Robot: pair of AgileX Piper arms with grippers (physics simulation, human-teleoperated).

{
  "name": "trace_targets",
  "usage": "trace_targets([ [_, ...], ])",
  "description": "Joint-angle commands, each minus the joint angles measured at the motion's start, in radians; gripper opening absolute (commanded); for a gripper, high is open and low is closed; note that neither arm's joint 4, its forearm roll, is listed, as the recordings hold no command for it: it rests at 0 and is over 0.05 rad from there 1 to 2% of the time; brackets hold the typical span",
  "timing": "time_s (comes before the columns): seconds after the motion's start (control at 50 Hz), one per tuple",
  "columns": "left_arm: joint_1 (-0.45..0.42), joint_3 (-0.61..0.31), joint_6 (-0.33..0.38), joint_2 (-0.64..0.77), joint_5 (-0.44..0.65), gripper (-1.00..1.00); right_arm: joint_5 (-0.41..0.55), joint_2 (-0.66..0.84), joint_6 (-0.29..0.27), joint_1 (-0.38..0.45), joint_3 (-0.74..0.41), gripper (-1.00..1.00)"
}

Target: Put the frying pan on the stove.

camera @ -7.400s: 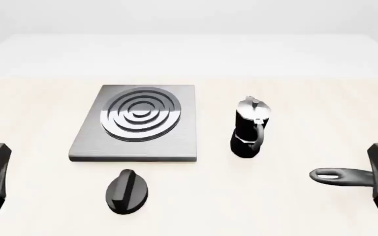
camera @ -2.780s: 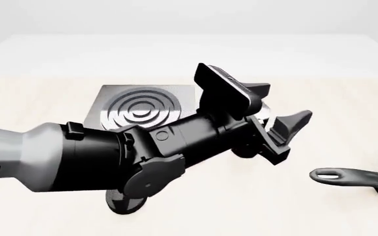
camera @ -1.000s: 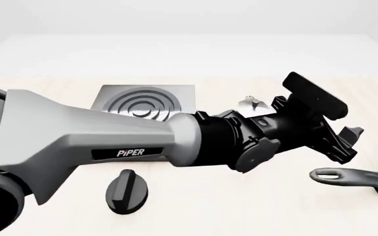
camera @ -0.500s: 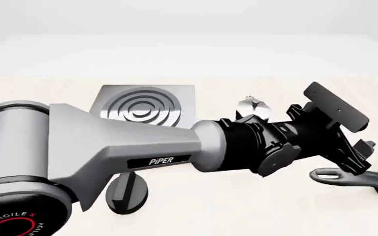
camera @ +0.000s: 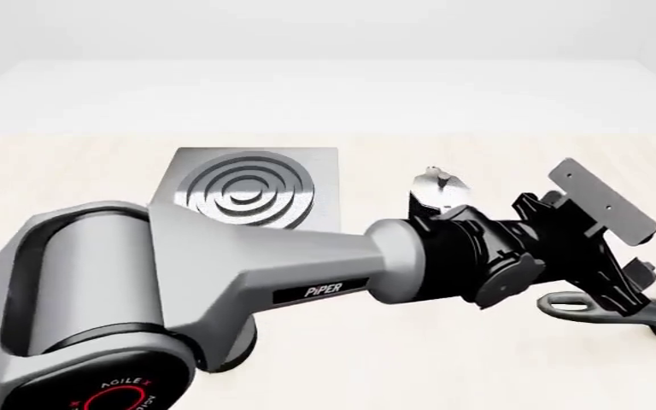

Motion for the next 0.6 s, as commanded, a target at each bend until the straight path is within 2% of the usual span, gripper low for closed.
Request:
trace_targets([
  [0.02,-0.009,-0.062,0.014,0.044,0.047,1.0,-0.019,0.0,-0.003,-0.001,0.014,1.0],
  [0.6,-0.028,-0.197,0.063,0.149,0.16,1.0,-0.007,0.0,-0.007,0.004,0.002,1.0],
])
